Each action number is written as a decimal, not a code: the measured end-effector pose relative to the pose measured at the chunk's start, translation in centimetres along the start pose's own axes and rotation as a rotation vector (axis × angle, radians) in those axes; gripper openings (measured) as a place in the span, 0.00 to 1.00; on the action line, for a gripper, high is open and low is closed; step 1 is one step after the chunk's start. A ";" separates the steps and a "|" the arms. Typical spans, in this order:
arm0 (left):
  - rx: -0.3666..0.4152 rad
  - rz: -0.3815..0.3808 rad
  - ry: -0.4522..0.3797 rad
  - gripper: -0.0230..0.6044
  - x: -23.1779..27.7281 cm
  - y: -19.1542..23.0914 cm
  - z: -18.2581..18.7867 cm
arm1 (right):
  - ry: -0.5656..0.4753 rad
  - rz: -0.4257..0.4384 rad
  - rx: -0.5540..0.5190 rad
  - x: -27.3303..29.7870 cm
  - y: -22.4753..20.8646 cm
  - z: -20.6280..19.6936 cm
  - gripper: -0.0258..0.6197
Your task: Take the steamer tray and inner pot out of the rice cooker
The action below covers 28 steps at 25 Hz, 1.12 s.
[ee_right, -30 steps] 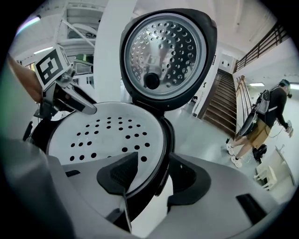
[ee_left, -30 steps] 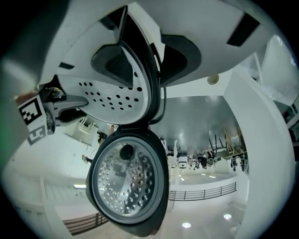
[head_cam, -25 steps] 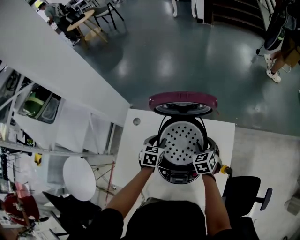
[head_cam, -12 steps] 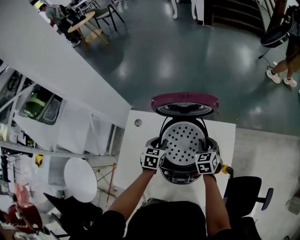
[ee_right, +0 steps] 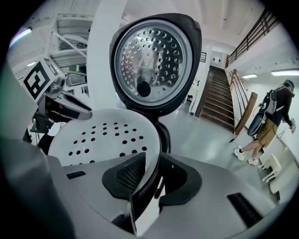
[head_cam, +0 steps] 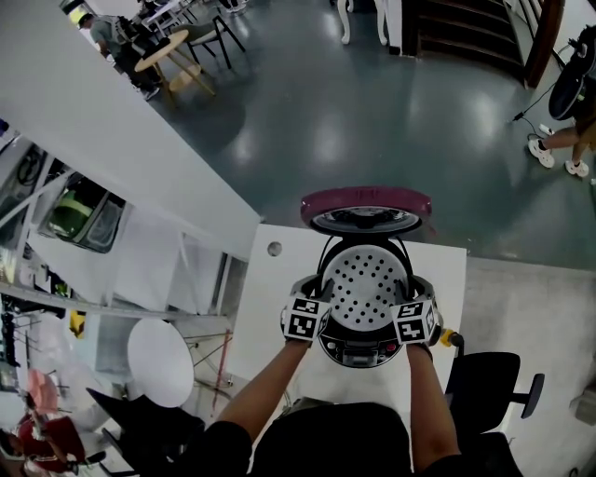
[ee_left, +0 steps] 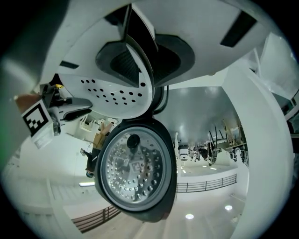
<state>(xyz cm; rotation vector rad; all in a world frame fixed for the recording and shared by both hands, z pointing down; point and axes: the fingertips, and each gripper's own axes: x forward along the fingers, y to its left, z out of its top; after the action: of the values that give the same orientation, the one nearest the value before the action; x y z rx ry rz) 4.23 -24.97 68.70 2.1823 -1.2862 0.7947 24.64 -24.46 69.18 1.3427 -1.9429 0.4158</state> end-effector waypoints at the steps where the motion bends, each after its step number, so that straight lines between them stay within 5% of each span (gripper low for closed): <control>1: 0.003 0.004 -0.014 0.19 -0.1 0.0 0.2 | 0.011 0.007 -0.007 0.1 0.1 -0.2 0.19; 13: -0.057 0.022 -0.075 0.15 -1.0 -0.2 1.2 | -0.003 -0.043 -0.112 0.3 -0.3 0.4 0.22; 19: -0.027 0.051 -0.107 0.10 -1.4 0.3 2.5 | 0.001 -0.006 -0.118 0.7 0.4 0.5 0.20; 28: -0.098 -0.028 -0.231 0.07 -2.1 -0.2 4.8 | 0.010 0.010 -0.113 1.5 0.4 0.4 0.21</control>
<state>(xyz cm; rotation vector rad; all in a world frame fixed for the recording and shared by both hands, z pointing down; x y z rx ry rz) 4.71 -26.76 63.86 2.2579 -1.3692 0.4676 23.81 -25.53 70.09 1.2570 -1.9362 0.3113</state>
